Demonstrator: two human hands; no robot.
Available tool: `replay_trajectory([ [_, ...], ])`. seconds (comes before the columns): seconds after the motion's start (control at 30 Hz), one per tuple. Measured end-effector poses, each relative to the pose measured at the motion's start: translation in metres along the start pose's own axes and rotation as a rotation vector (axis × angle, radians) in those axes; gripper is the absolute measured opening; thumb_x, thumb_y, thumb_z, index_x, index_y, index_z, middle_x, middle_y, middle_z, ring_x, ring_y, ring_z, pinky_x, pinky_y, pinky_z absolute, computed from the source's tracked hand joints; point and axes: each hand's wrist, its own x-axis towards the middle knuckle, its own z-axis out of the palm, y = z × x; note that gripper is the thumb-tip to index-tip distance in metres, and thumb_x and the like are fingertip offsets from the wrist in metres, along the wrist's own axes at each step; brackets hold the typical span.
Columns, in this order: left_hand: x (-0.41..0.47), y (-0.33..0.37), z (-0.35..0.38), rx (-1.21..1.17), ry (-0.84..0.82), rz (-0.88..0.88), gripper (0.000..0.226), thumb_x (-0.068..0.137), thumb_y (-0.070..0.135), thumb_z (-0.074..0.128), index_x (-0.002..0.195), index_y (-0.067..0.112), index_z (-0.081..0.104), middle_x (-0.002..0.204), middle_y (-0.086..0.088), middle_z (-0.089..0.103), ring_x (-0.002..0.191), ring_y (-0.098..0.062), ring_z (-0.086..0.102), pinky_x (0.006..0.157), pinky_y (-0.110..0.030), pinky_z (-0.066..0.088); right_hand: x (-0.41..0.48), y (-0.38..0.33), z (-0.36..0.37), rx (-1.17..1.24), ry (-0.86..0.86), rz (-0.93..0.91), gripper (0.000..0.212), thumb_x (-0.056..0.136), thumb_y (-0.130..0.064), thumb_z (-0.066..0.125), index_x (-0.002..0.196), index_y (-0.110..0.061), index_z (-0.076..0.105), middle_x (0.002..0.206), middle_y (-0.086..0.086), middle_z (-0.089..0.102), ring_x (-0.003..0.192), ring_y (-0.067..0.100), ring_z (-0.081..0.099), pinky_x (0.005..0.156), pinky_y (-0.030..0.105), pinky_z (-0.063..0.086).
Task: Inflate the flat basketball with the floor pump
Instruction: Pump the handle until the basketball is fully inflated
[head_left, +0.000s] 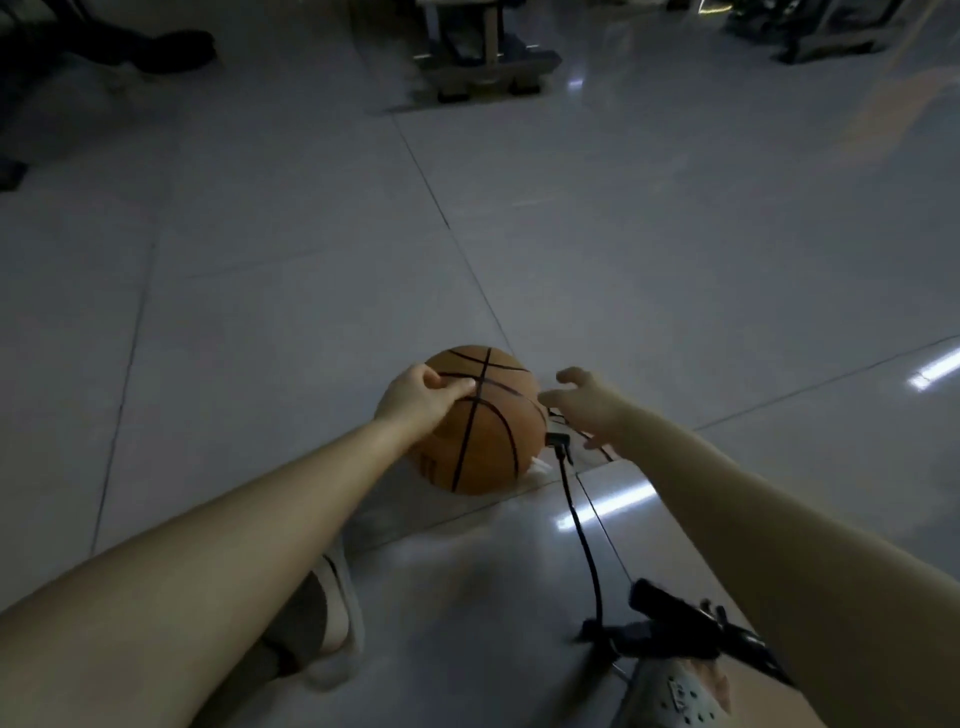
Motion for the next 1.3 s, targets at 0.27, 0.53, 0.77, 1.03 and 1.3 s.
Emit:
replay_trajectory([
  [0.27,0.059,-0.047,0.011,-0.521,-0.209,-0.408,0.117,0.061,0.081,0.073,0.155,0.041,0.017,0.155,-0.011,0.038,0.121,-0.04,0.051,0.095,-0.065,0.047,0.099,0.004,0.08,0.273,0.114,0.209,0.089,0.078,-0.074,0.042,0.151,-0.027,0.025,0.15,0.018,0.035,0.135,0.042,0.034,0.109,0.058,0.035],
  [0.53,0.023,-0.019,-0.044,-0.405,-0.256,-0.249,0.11,0.055,0.087,0.071,0.146,0.032,0.039,0.137,-0.011,0.051,0.115,-0.044,0.055,0.093,-0.063,0.05,0.05,-0.038,0.04,0.191,0.15,0.06,0.095,0.064,-0.083,0.051,0.14,-0.026,0.04,0.131,0.009,0.051,0.12,0.037,0.05,0.099,0.057,0.045],
  [0.77,-0.009,-0.007,-0.057,-0.245,-0.139,-0.356,0.134,0.052,0.102,0.05,0.159,0.039,0.001,0.167,-0.013,0.01,0.147,-0.051,0.018,0.109,-0.075,0.022,0.007,-0.021,0.041,-0.023,0.176,0.086,0.087,0.088,-0.075,0.031,0.155,-0.022,0.016,0.159,0.021,0.019,0.14,0.044,0.029,0.111,0.056,0.031],
  [1.03,0.005,-0.026,-0.056,-0.229,-0.054,-0.289,0.111,0.078,0.087,0.047,0.161,0.03,0.001,0.168,-0.003,0.011,0.153,-0.034,0.014,0.117,-0.062,0.015,0.021,-0.018,0.043,-0.031,0.226,0.077,0.085,0.089,-0.075,0.025,0.156,-0.023,0.017,0.158,0.019,0.019,0.14,0.043,0.029,0.108,0.055,0.031],
  [1.3,0.007,-0.03,-0.021,0.012,-0.077,0.087,0.117,0.063,0.093,0.056,0.157,0.031,0.027,0.162,-0.005,0.029,0.145,-0.029,0.033,0.116,-0.051,0.033,0.032,0.004,0.04,-0.036,0.083,-0.073,0.056,0.102,-0.051,0.023,0.141,-0.015,0.042,0.139,0.017,0.049,0.125,0.037,0.047,0.105,0.05,0.04],
])
